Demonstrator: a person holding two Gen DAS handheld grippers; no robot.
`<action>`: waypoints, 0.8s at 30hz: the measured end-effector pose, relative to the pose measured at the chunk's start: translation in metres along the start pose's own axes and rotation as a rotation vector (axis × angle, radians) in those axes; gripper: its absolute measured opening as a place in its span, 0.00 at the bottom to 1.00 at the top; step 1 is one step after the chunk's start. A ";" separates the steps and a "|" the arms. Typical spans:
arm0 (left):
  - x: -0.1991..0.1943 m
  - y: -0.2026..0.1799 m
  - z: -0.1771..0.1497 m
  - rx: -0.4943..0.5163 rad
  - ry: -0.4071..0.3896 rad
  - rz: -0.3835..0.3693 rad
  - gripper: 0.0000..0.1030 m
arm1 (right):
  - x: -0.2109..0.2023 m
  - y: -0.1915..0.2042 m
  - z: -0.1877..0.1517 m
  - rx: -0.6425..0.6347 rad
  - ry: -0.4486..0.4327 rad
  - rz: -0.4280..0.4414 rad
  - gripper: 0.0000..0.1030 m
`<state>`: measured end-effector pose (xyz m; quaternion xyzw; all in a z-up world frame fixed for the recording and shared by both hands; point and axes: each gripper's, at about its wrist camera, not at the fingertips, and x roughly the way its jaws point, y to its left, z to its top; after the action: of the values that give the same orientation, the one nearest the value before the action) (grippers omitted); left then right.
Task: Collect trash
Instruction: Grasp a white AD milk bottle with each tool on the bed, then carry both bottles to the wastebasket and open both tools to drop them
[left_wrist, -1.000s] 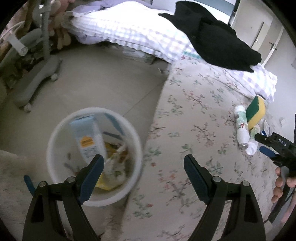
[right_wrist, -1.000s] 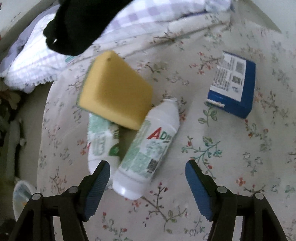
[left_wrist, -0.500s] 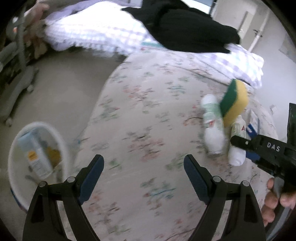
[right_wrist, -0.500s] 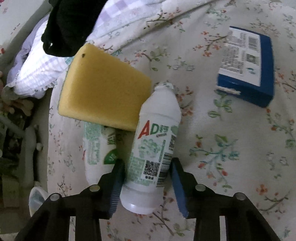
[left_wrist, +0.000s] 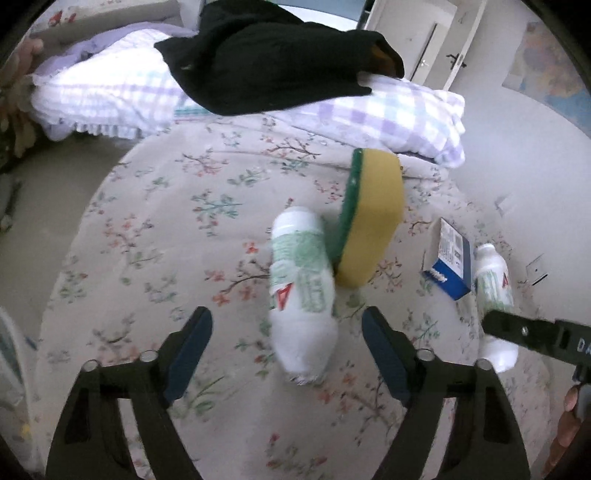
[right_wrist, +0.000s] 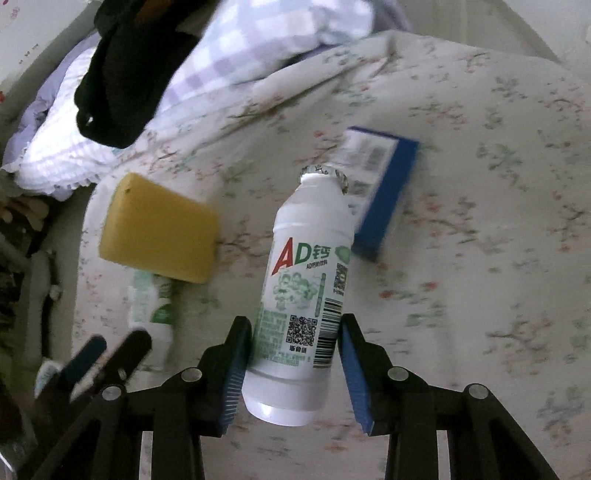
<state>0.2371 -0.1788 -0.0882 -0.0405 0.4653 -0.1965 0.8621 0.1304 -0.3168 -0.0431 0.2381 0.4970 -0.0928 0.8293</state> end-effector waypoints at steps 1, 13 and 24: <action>0.004 -0.001 0.000 -0.004 0.004 -0.008 0.72 | -0.001 -0.004 0.000 0.000 0.001 -0.007 0.41; 0.004 -0.005 -0.010 0.035 0.037 -0.031 0.40 | -0.009 -0.019 0.003 0.009 0.005 -0.008 0.41; -0.045 0.014 -0.023 0.078 0.040 0.015 0.40 | -0.029 0.010 -0.002 -0.021 -0.020 0.041 0.41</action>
<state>0.2003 -0.1470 -0.0698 0.0003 0.4747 -0.2089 0.8550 0.1187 -0.3098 -0.0157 0.2384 0.4846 -0.0730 0.8385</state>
